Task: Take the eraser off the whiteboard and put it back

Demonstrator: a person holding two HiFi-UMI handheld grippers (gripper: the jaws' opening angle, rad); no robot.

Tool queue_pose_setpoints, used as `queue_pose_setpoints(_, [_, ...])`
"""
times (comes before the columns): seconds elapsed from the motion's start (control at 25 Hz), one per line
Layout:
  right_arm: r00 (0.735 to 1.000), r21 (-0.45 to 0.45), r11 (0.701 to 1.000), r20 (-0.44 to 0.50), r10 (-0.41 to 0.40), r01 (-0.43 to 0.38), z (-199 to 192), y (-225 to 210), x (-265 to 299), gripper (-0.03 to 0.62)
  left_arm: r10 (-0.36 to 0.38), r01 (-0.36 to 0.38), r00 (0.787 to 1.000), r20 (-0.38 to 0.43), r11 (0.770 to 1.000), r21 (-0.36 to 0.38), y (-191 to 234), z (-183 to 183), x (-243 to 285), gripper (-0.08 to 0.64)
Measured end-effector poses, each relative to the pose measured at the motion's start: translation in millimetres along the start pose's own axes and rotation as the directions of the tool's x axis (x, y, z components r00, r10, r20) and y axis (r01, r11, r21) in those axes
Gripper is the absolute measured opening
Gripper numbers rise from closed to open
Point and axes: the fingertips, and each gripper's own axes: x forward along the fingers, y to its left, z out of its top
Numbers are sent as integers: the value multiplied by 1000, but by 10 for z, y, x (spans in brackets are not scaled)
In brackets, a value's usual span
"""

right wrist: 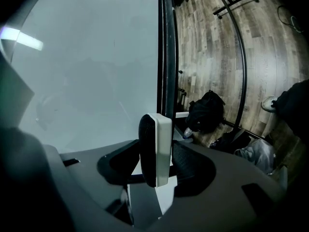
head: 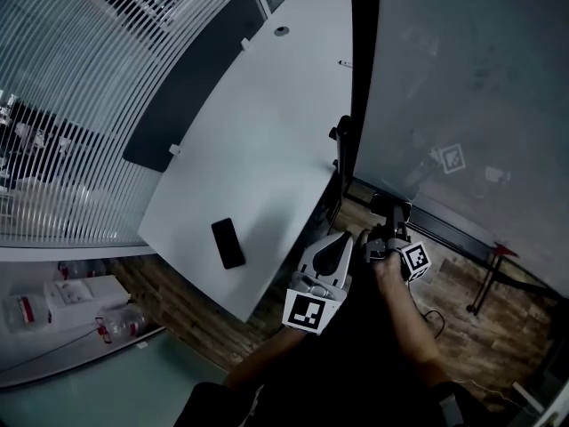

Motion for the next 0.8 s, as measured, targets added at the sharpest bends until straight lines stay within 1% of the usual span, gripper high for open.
queue_pose_setpoints(0.2, [1000, -41, 999, -4, 5, -5, 39, -31, 4, 204, -1, 1, 1000, 3, 1000, -2, 13, 1, -8, 6])
queue_pose_setpoints(0.48, [1000, -55, 998, -15, 10, -11, 8, 30, -19, 227, 0, 0, 1000, 8, 1000, -14, 15, -2, -6, 6])
queue_pose_setpoints(0.8, [1000, -74, 997, -16, -7, 6, 9, 14, -85, 241, -17, 17, 1000, 15, 1000, -23, -26, 18, -19, 6])
